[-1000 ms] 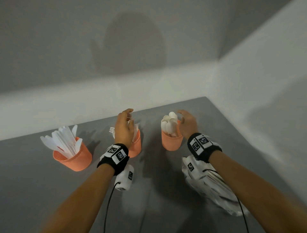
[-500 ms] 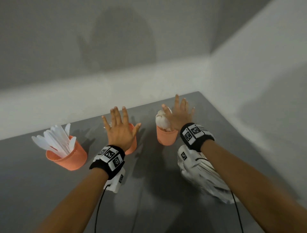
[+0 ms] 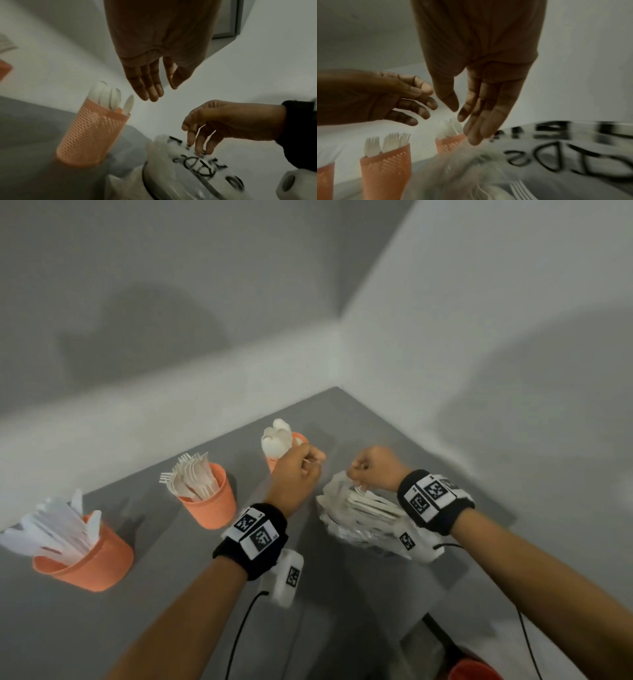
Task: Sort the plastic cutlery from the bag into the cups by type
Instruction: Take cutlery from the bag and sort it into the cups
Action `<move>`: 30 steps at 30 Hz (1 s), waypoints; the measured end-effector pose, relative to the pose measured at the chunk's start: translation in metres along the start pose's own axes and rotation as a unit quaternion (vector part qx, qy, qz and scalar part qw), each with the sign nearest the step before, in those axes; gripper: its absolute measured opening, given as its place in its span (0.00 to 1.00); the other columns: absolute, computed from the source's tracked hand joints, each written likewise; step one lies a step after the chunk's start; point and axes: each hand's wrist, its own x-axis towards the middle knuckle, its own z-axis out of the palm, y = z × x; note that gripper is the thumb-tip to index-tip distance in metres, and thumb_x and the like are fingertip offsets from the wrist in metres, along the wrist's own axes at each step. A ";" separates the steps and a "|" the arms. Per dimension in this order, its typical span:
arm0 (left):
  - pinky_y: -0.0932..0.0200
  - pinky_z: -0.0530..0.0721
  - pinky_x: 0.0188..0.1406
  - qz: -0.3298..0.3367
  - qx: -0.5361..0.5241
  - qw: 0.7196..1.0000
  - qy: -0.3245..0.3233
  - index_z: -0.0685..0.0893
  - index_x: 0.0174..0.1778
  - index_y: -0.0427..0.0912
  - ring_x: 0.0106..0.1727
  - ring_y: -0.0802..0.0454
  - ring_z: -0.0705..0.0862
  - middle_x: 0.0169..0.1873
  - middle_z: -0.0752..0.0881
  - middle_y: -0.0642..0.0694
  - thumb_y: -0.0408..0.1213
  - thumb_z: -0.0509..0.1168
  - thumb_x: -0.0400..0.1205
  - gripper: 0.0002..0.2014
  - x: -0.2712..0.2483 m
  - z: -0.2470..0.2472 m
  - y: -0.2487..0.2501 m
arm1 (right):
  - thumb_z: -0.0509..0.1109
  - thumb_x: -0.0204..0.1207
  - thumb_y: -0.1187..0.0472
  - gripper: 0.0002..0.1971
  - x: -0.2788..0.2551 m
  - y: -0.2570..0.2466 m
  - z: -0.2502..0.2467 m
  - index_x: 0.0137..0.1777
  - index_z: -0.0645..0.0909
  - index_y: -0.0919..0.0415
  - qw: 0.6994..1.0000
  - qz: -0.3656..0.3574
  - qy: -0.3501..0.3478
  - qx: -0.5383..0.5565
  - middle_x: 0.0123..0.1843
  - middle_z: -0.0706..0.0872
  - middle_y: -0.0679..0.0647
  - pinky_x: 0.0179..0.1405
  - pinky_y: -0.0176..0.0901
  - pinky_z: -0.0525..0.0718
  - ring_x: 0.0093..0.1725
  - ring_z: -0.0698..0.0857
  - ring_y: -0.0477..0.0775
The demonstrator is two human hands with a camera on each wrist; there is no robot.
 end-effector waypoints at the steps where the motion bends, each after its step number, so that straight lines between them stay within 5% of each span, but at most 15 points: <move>1: 0.65 0.79 0.42 -0.007 0.009 1.000 -0.014 0.81 0.41 0.45 0.36 0.63 0.79 0.42 0.83 0.46 0.27 0.61 0.76 0.08 0.000 0.009 -0.002 | 0.67 0.76 0.64 0.12 -0.007 0.007 0.000 0.31 0.81 0.63 0.999 0.015 -0.007 -0.031 0.27 0.82 0.51 0.28 0.35 0.79 0.20 0.80 0.39; 4: 0.51 0.79 0.60 -0.052 0.055 0.995 -0.057 0.87 0.43 0.44 0.50 0.46 0.82 0.51 0.83 0.38 0.37 0.65 0.73 0.07 0.002 0.034 -0.013 | 0.70 0.74 0.58 0.09 -0.026 0.028 0.003 0.46 0.85 0.65 0.985 0.064 -0.047 -0.151 0.46 0.88 0.57 0.46 0.41 0.78 0.45 0.86 0.53; 7: 0.56 0.70 0.69 -0.137 0.127 0.977 -0.101 0.84 0.59 0.39 0.65 0.40 0.75 0.63 0.74 0.35 0.35 0.68 0.76 0.15 -0.006 0.052 -0.019 | 0.74 0.70 0.49 0.30 -0.040 0.044 0.017 0.71 0.74 0.58 0.966 0.094 -0.088 -0.226 0.70 0.79 0.56 0.67 0.45 0.74 0.68 0.78 0.58; 11: 0.60 0.69 0.67 -0.171 0.141 0.958 -0.181 0.73 0.70 0.39 0.71 0.43 0.73 0.70 0.74 0.39 0.32 0.67 0.77 0.24 -0.019 0.065 -0.027 | 0.75 0.69 0.46 0.40 -0.039 0.059 0.042 0.78 0.62 0.57 0.969 0.088 -0.092 -0.214 0.74 0.72 0.60 0.73 0.49 0.70 0.72 0.73 0.60; 14: 0.60 0.67 0.68 -0.153 0.136 0.961 -0.184 0.72 0.71 0.39 0.72 0.43 0.72 0.71 0.74 0.39 0.25 0.64 0.75 0.26 -0.023 0.063 -0.026 | 0.76 0.66 0.44 0.49 -0.032 0.063 0.051 0.82 0.52 0.57 0.969 0.091 -0.083 -0.215 0.80 0.64 0.59 0.78 0.53 0.63 0.78 0.65 0.62; 16: 0.63 0.67 0.66 -0.142 0.124 0.966 -0.176 0.74 0.69 0.38 0.71 0.44 0.73 0.70 0.75 0.39 0.22 0.62 0.74 0.25 -0.024 0.058 -0.022 | 0.76 0.64 0.44 0.49 -0.026 0.063 0.050 0.81 0.55 0.57 0.968 0.087 -0.067 -0.227 0.80 0.64 0.59 0.80 0.55 0.60 0.79 0.64 0.61; 20: 0.67 0.67 0.59 -0.121 0.108 0.971 -0.178 0.76 0.68 0.37 0.69 0.45 0.74 0.68 0.77 0.39 0.21 0.61 0.74 0.25 -0.021 0.043 -0.014 | 0.79 0.62 0.46 0.41 -0.013 0.059 0.043 0.74 0.69 0.57 0.971 0.087 -0.080 -0.208 0.73 0.76 0.57 0.75 0.50 0.70 0.72 0.74 0.59; 26: 0.55 0.74 0.63 -0.141 0.096 0.972 -0.160 0.78 0.66 0.42 0.63 0.42 0.77 0.64 0.78 0.39 0.22 0.61 0.73 0.25 -0.017 0.027 -0.017 | 0.80 0.52 0.39 0.49 0.001 0.062 0.035 0.76 0.65 0.45 0.981 0.093 -0.121 -0.123 0.75 0.73 0.48 0.70 0.46 0.74 0.73 0.73 0.53; 30: 0.55 0.74 0.63 -0.135 0.103 0.973 -0.157 0.78 0.66 0.41 0.64 0.44 0.77 0.64 0.79 0.39 0.23 0.62 0.73 0.24 -0.020 0.028 -0.017 | 0.79 0.60 0.46 0.47 0.000 0.062 0.049 0.79 0.63 0.53 0.979 0.104 -0.098 -0.147 0.77 0.70 0.54 0.73 0.47 0.69 0.76 0.70 0.57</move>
